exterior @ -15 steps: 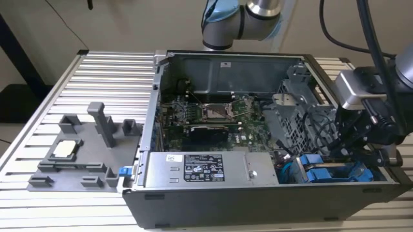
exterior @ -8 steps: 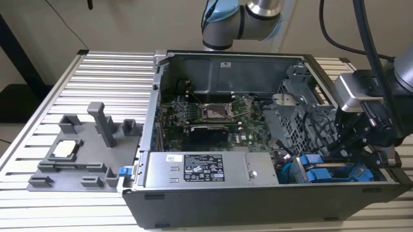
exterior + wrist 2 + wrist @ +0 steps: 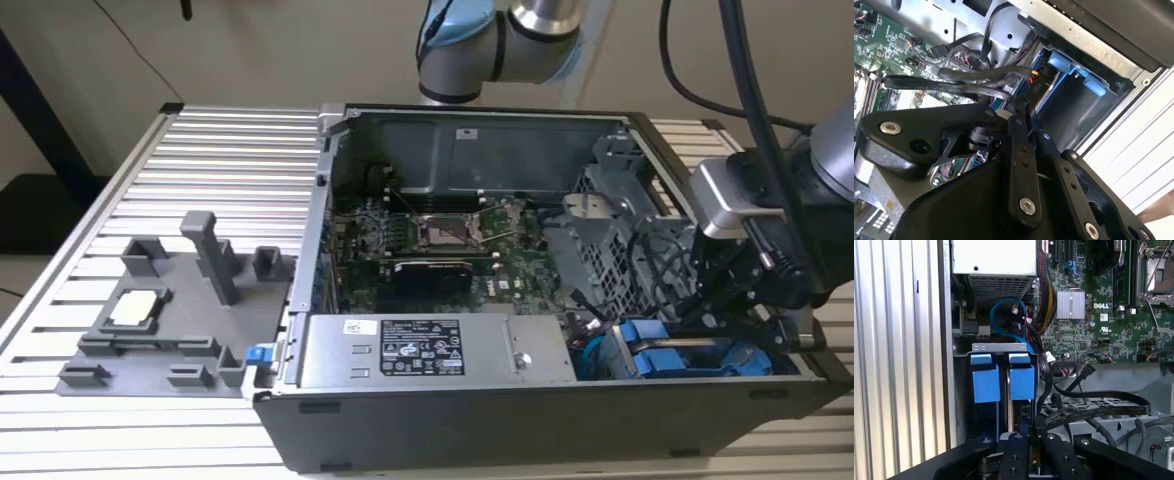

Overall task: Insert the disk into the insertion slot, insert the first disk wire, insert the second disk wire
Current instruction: 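Insert the second disk wire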

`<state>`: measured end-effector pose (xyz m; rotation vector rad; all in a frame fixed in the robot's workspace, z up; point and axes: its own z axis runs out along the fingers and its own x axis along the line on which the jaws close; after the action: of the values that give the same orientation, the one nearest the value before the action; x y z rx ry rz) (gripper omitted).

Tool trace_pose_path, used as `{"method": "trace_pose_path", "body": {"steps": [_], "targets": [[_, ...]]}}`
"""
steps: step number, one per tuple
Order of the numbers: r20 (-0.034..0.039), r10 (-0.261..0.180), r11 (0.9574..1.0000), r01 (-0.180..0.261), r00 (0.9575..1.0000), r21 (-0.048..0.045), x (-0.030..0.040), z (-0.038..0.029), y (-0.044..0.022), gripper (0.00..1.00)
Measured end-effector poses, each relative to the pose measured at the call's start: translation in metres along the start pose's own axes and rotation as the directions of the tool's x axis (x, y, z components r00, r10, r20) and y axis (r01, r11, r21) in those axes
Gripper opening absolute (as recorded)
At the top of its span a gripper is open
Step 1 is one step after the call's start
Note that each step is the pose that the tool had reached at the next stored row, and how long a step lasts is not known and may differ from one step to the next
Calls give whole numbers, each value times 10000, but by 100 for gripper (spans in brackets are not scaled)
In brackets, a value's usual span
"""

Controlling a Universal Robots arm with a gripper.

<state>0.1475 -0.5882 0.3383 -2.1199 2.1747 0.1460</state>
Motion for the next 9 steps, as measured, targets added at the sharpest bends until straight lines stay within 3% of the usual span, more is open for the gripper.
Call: {"method": "trace_pose_path", "body": {"steps": [9], "targets": [[-2, 1, 10000, -1, 10000, 1, 3, 18, -3, 16]]}}
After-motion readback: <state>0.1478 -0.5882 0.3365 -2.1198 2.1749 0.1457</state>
